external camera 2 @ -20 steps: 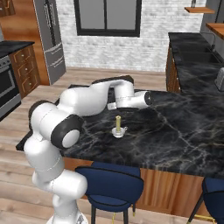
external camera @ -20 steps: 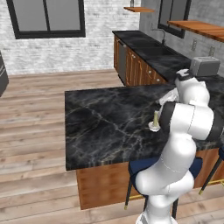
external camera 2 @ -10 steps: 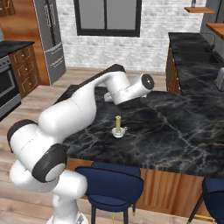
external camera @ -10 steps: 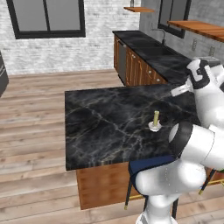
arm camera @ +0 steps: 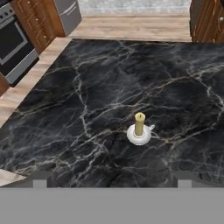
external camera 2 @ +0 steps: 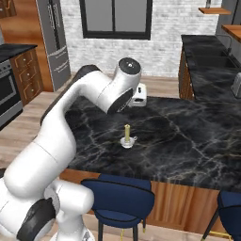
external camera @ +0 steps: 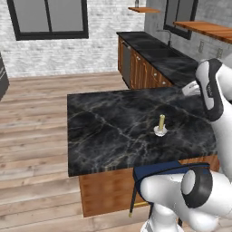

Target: Get the candle and the wine from the cabinet and move them to the dining counter.

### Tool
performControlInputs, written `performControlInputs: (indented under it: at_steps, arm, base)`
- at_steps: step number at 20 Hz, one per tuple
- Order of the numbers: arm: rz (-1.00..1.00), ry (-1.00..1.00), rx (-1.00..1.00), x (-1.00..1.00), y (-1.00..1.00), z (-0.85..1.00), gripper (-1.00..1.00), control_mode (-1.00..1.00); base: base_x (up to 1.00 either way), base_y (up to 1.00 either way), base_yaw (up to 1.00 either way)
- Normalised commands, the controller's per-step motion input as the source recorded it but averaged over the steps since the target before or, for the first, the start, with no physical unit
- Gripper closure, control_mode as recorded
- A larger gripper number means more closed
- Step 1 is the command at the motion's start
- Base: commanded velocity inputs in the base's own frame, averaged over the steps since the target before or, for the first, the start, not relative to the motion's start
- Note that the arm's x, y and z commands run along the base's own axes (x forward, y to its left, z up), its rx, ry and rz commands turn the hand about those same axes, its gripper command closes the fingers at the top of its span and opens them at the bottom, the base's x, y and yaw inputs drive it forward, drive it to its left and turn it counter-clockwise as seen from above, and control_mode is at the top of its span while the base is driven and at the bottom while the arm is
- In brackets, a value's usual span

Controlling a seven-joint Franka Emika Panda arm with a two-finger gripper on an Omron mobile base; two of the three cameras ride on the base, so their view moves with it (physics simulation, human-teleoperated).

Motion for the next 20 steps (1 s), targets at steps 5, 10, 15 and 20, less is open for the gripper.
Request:
performControlInputs:
  at_steps: [5,10,15,20]
  arm:
    - [-0.01,0.04,-0.12,-0.68,0.80,0.12,-1.00,-1.00]
    - [-0.02,0.00,-0.10,-0.81,0.75,0.08,-1.00,-1.00]
    - [-0.14,0.00,-0.01,-0.79,0.08,0.43,-1.00,-1.00]
    - [-0.28,0.03,0.00,-0.65,0.00,0.49,-1.00,-1.00]
  base:
    - [0.00,0.00,0.00]
    - [0.00,0.00,0.00]
    - [0.00,0.00,0.00]
    - [0.00,0.00,0.00]
